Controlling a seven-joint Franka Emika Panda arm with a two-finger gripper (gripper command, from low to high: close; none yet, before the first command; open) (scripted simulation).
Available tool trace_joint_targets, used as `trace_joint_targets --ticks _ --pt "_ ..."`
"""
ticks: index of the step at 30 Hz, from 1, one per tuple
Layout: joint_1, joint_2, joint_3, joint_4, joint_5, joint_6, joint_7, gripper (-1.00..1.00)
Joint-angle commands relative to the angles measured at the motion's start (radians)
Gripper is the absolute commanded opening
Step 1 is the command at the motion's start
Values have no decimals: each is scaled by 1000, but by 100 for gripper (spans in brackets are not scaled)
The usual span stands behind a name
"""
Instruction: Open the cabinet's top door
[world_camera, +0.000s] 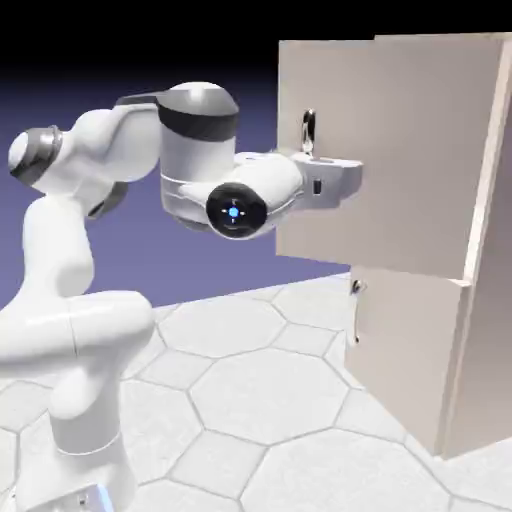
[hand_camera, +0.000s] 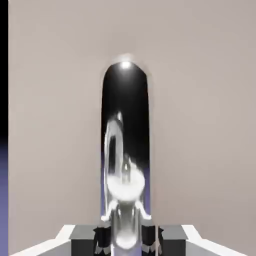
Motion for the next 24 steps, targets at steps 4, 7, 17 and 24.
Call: trace_joint_targets --ticks 4,7,17,24 --pt "-90 -145 11 90 -128 -129 -104 -100" --pt "-151 -254 37 171 -225 -200 -180 -100" --pt "-292 -616 178 467 -530 -286 -358 -100" --pt "-314 -870 276 658 -704 -256 -376 -100"
